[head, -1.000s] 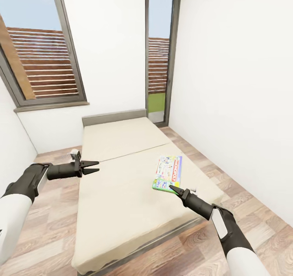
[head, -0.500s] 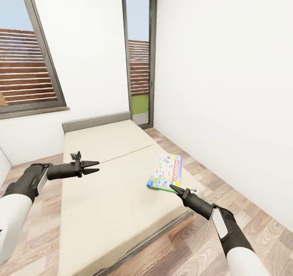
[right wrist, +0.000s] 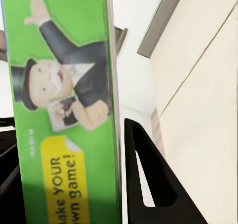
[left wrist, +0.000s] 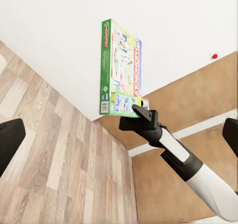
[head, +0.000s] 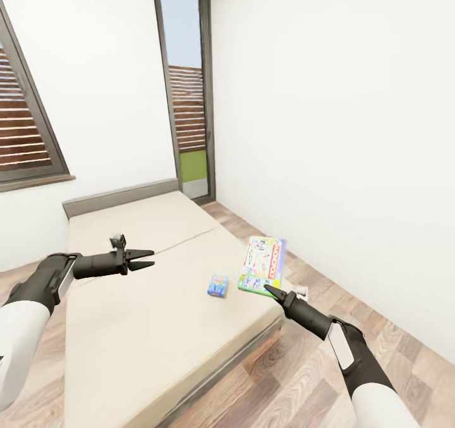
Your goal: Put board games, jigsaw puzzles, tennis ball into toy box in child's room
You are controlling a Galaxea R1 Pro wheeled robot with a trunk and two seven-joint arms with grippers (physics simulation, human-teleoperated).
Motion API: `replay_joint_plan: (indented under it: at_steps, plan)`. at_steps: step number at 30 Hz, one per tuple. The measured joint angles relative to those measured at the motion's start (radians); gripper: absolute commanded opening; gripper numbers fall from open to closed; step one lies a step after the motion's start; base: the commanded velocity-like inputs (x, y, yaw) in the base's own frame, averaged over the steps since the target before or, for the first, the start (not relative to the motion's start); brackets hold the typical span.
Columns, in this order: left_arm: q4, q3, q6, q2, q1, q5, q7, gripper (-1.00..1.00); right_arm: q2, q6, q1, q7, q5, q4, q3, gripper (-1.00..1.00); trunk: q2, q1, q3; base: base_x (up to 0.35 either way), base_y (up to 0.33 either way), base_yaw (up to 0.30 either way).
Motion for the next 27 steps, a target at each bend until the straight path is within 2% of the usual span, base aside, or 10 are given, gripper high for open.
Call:
replay_joint_plan:
  at_steps: [27]
  plan:
    - [0.000, 0.001, 0.000, 0.000, 0.000, 0.000, 0.000, 1.00, -0.001, -0.001, 0.000, 0.004, -0.001, 0.001, -0.002, -1.00, 0.189, -0.104, 0.109, 0.000, 0.000, -0.257]
